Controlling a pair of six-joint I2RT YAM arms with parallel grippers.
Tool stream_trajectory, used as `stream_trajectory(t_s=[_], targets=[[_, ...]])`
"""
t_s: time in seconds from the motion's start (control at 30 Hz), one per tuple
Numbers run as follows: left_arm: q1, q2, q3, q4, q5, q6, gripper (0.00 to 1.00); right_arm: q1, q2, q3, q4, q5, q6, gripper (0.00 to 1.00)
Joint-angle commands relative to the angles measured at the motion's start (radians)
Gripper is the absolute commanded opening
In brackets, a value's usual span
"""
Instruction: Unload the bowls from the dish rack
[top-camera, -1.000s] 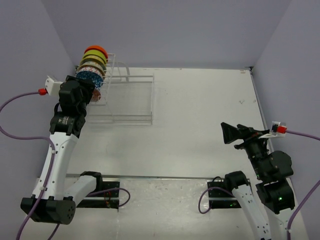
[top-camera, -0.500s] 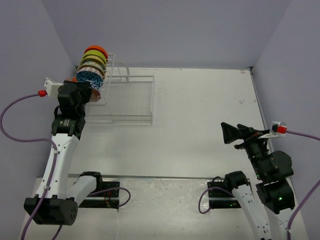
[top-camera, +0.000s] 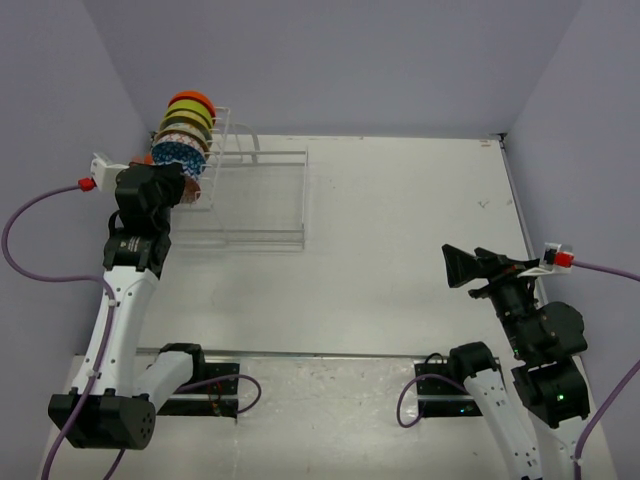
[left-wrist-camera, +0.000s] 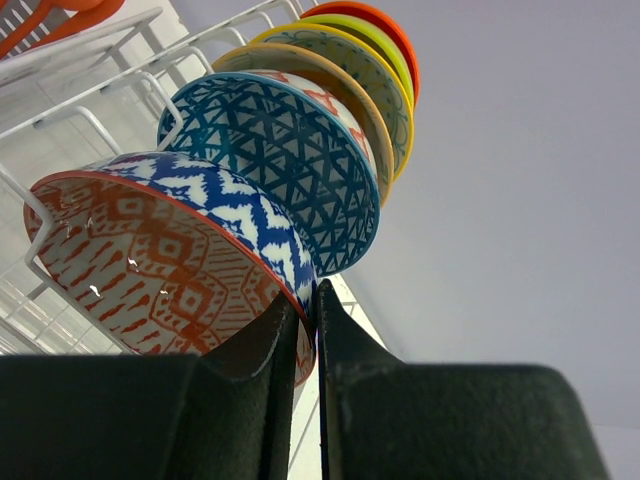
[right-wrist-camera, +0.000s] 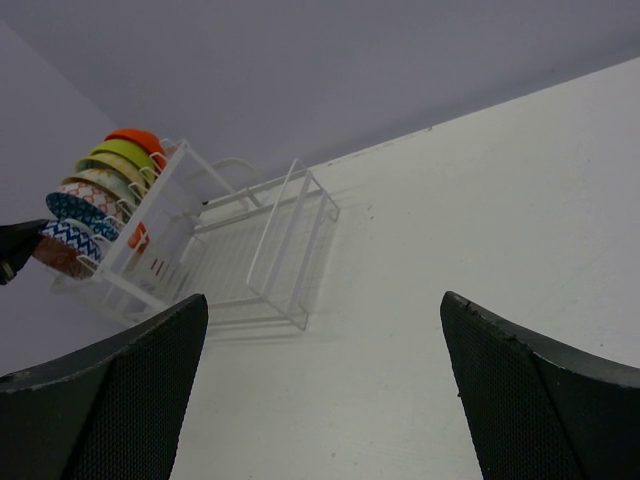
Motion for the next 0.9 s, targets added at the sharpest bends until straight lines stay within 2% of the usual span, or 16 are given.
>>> stream_trajectory(t_s=[0.0,0.43,0.87], targets=[[0.014,-0.022,0.000,0.017,-0.029,0.041,0.00,-0.004,-0.012,0.011,0.043,0.005,-0.020,0.99],[0.014,-0.128,-0.032,0.109,-0.044,0.068,0.00,-0.002,-0.021,0.008,0.043,0.008,-0.020,0.99],[0.014,-0.159,-0.017,0.109,0.075,0.085,0.00,-0.002,-0.015,0.005,0.043,0.015,-0.024,0.99]])
